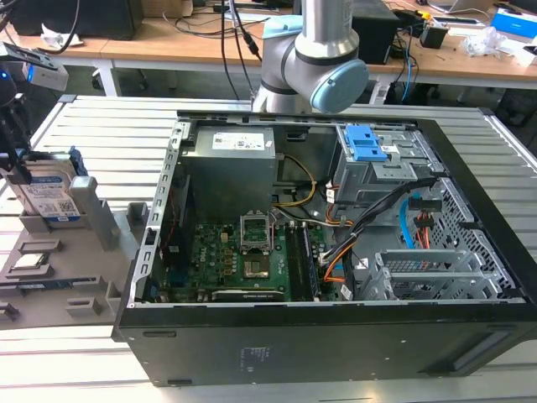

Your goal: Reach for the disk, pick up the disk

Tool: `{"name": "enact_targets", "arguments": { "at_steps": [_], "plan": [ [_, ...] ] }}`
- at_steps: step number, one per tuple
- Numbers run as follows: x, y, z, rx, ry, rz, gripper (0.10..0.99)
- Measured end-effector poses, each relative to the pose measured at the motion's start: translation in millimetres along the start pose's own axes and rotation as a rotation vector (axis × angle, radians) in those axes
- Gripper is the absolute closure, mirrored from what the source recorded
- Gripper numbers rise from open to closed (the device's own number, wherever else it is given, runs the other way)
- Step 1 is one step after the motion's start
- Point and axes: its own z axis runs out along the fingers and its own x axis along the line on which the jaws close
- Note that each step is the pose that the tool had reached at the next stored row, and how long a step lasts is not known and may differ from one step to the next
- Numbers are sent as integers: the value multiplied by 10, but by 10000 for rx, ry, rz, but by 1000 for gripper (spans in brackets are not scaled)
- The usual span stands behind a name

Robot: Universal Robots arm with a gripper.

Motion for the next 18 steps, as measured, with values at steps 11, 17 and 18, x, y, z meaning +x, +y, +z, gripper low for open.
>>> {"name": "enact_targets", "arguments": {
  "at_steps": [11,17,18],
  "plan": [
    [0,0,0,-3,55,2,718],
    [0,0,0,-4,84,3,718],
    [0,0,0,-5,86,3,718]
  ]
}}
